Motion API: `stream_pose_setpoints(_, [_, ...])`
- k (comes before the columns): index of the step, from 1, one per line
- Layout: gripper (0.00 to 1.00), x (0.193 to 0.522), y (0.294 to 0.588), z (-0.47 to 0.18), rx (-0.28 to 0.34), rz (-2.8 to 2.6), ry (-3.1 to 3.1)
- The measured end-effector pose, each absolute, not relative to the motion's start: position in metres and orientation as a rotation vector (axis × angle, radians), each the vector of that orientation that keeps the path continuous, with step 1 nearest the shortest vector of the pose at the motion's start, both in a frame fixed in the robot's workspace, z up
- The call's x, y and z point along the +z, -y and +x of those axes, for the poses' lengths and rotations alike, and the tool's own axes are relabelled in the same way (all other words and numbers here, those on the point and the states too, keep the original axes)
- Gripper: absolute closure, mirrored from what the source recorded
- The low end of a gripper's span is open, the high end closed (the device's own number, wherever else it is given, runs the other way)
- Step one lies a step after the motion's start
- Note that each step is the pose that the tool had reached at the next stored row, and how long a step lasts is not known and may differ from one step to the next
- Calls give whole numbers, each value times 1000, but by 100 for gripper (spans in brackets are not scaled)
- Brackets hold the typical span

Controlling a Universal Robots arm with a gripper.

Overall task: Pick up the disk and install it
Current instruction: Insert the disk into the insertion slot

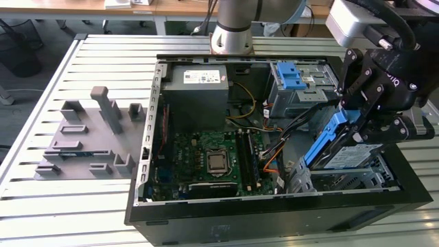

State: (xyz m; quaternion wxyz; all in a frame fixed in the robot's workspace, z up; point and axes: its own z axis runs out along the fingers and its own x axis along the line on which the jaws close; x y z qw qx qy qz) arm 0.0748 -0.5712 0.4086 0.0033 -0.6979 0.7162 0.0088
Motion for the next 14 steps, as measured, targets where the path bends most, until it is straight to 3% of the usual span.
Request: stream_pose_setpoints(14, [64,396,571,75,27,-2188,-2245])
